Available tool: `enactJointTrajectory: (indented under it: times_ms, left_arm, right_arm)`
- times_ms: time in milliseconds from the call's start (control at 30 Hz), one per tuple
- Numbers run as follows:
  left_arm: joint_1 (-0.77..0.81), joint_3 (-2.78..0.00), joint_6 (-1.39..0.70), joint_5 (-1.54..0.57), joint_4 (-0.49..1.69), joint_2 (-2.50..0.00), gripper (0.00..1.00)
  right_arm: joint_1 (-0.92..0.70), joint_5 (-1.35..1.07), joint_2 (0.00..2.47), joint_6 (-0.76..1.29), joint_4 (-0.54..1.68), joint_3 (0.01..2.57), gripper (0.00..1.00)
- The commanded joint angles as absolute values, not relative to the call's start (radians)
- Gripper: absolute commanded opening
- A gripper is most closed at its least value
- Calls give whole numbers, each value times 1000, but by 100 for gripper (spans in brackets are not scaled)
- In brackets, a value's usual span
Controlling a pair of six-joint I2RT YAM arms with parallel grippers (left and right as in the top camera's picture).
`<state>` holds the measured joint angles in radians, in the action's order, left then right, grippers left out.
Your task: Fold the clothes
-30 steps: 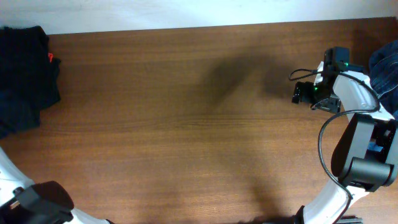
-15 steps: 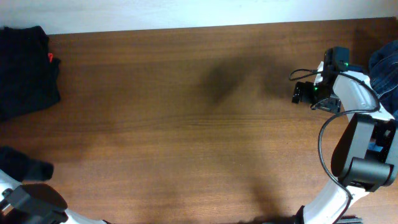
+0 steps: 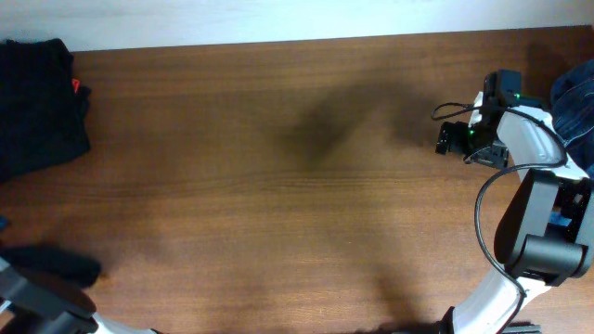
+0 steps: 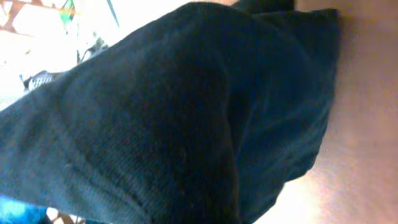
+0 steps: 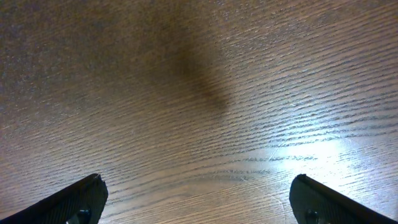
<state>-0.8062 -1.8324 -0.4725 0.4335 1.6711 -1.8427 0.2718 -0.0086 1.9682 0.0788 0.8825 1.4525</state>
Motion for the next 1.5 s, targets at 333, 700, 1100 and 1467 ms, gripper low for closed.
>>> enactJointTrajectory:
  times_ms: [333,700,1100,1467]
  left_arm:
    - [-999,-1790,-514,519,1662,-1819,0]
    - [-998,-2003,-476,602,1650,-1819,0]
    - [-1001,-2030,-413,629,1628,-1836,0]
    - [-1086,-1993,-425,625,1604,-1836,0]
  right_arm:
    - [276,-14,1950,86,883,1466,99]
    - [276,-14,1950,86,883,1466,99]
    - [276,-14,1950,86,883,1466,99]
    - [276,-14,1950,86,883,1466,99]
